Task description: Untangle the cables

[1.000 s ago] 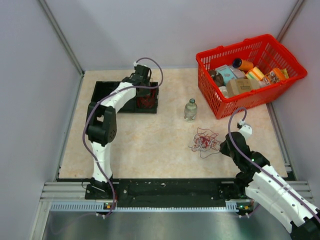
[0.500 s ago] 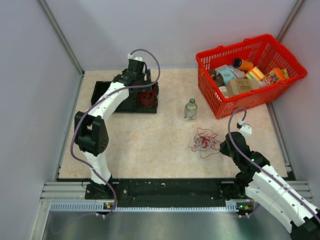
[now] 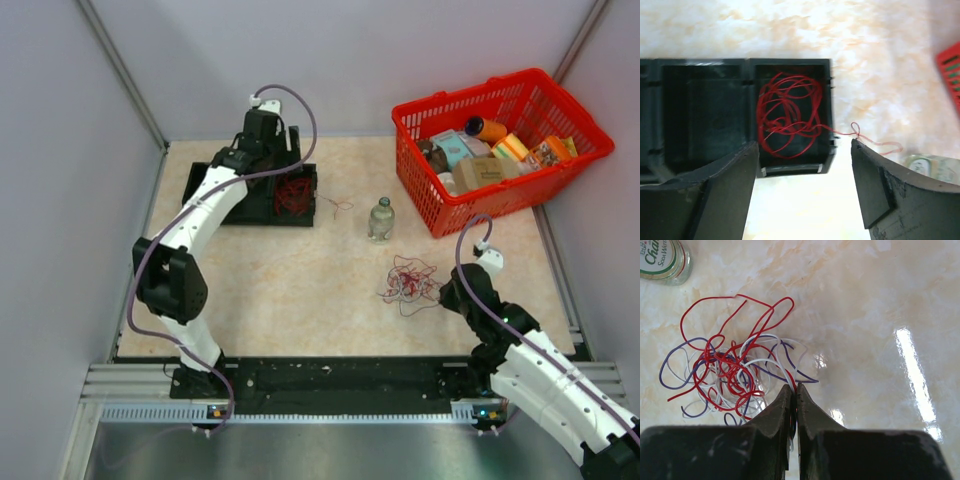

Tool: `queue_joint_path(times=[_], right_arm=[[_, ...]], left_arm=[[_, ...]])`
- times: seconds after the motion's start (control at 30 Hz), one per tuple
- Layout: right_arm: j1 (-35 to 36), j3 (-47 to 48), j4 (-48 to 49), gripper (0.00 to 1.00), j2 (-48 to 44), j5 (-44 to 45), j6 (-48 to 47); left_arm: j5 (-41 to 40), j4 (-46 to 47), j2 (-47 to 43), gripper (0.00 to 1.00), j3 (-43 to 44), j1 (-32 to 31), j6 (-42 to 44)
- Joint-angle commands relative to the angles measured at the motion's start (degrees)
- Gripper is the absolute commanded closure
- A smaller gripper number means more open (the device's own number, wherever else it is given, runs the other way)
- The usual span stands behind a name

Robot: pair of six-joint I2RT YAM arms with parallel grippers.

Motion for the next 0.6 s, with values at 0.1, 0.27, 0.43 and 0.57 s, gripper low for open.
queue_joint_path(times=[0.1, 0.27, 0.43, 0.57], right_arm=[[-0.3, -0.4, 2.6, 1.0, 0.0, -0.7, -0.9], [-0.3, -0.4, 2.6, 1.0, -0.1, -0.7, -0.9], [-0.3, -0.4, 2.7, 1.0, -0.1, -0.9, -1.0], [-0.4, -0.5, 2.8, 1.0, -0.2, -1.0, -1.2]], left_arm=[[13.8, 10.8, 6.9, 0.22, 2.0, -4.1, 2.9], [6.1, 8.6, 12.3, 0.27, 5.7, -10.0, 7.3], [-5.2, -0.3, 10.5, 0.2, 3.2, -12.5, -2.1], [-10.0, -0.4, 2.4, 0.2, -7.6, -13.8, -15.9]])
